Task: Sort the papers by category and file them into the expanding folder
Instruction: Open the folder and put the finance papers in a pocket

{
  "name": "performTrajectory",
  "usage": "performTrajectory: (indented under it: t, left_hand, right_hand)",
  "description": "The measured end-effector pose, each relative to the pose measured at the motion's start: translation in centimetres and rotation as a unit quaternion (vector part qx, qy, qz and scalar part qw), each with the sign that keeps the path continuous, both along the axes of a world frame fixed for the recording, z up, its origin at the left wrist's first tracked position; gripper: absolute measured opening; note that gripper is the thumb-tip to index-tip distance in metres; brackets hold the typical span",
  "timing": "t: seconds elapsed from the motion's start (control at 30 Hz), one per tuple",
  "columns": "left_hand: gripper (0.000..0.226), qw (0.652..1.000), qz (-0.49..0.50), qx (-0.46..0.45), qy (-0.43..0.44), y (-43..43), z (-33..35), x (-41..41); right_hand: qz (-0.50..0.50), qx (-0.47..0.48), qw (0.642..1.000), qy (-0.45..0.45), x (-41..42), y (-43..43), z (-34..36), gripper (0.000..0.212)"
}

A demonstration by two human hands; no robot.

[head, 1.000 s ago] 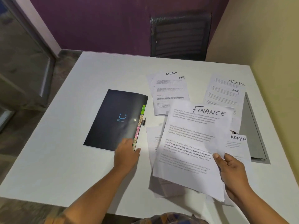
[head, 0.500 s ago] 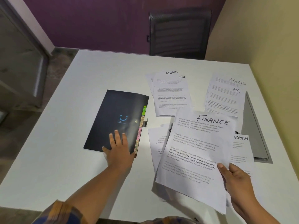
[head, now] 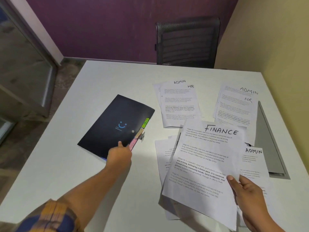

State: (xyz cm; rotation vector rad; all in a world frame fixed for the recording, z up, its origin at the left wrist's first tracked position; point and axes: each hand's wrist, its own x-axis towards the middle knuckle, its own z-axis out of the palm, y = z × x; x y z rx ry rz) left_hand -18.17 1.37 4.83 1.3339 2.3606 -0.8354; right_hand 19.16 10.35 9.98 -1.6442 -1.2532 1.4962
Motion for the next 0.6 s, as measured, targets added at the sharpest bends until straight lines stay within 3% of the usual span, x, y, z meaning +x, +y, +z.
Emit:
performTrajectory:
  t: [0.17, 0.3, 0.43, 0.53, 0.6]
  left_hand:
    - [0.059, 0.996, -0.075, 0.014, 0.043, 1.3, 4.2, -1.9]
    - [0.036, 0.995, -0.059, 0.028, 0.072, 1.2, 6.0, -2.4]
    - [0.033, 0.994, -0.023, 0.050, 0.095, 0.9, 6.4, -3.1]
    - [0.075, 0.990, 0.011, 0.095, 0.108, 0.4, 6.5, -3.6]
    - [0.090, 0.988, 0.007, 0.117, 0.104, 0.2, 6.6, -3.9]
  right_hand:
    - [0.000, -0.003, 1.000, 0.007, 0.1, 0.2, 0.6, 0.015]
    - [-0.005, 0.004, 1.000, 0.025, -0.3, 0.3, 1.1, 0.015]
    - [-0.002, 0.008, 1.000, 0.029, -0.7, 0.4, 1.1, 0.014]
    - [0.014, 0.014, 0.999, 0.039, -0.6, 0.5, 1.2, 0.014]
    - [0.015, 0.005, 0.998, 0.054, -0.6, 0.6, 1.1, 0.013]
